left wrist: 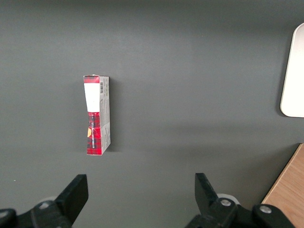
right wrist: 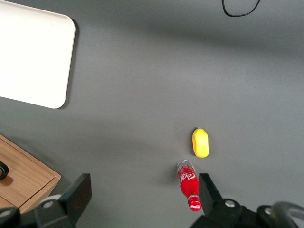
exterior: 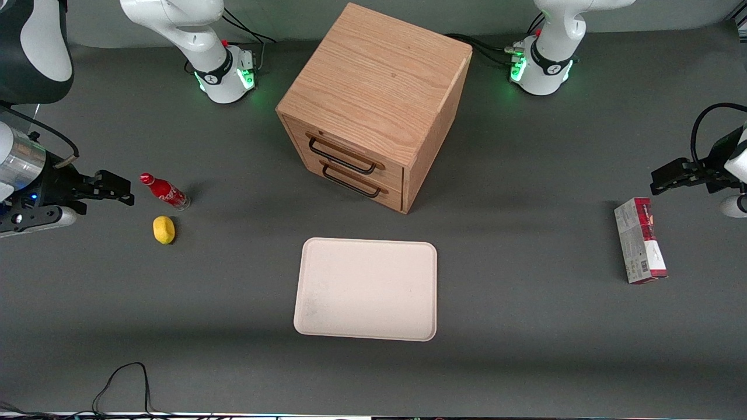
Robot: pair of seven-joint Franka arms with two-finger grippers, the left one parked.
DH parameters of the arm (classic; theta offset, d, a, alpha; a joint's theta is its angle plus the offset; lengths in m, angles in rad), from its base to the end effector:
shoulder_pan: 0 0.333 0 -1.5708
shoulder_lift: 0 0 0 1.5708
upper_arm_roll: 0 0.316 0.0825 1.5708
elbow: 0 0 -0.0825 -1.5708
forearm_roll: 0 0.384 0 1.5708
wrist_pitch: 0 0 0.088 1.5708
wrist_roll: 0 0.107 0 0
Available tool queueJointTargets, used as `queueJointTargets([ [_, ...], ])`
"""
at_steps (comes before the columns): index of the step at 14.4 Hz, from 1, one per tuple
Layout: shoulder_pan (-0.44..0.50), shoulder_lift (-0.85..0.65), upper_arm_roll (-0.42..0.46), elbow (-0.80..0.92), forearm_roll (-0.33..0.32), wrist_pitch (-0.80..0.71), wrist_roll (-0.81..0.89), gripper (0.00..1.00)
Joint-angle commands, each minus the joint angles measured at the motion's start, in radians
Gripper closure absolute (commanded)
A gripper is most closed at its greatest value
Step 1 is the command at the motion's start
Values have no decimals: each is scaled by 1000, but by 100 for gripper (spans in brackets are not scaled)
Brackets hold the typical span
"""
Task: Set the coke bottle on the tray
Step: 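Move the open right gripper down over the red Coca-Cola bottle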
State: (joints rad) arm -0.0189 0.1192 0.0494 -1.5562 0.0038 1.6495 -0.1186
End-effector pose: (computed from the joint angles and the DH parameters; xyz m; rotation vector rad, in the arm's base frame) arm 0.5949 0.0169 0.5697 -3.1219 -0.2322 0.0396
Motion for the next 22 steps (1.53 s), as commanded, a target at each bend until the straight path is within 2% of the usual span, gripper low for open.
queueJointTargets([
  [1, -6, 5, 4, 25, 19, -19, 14, 0],
  [13, -13, -3, -8, 16, 18, -63, 43, 0],
  [22, -4, -99, -31, -38, 21, -119, 56, 0],
])
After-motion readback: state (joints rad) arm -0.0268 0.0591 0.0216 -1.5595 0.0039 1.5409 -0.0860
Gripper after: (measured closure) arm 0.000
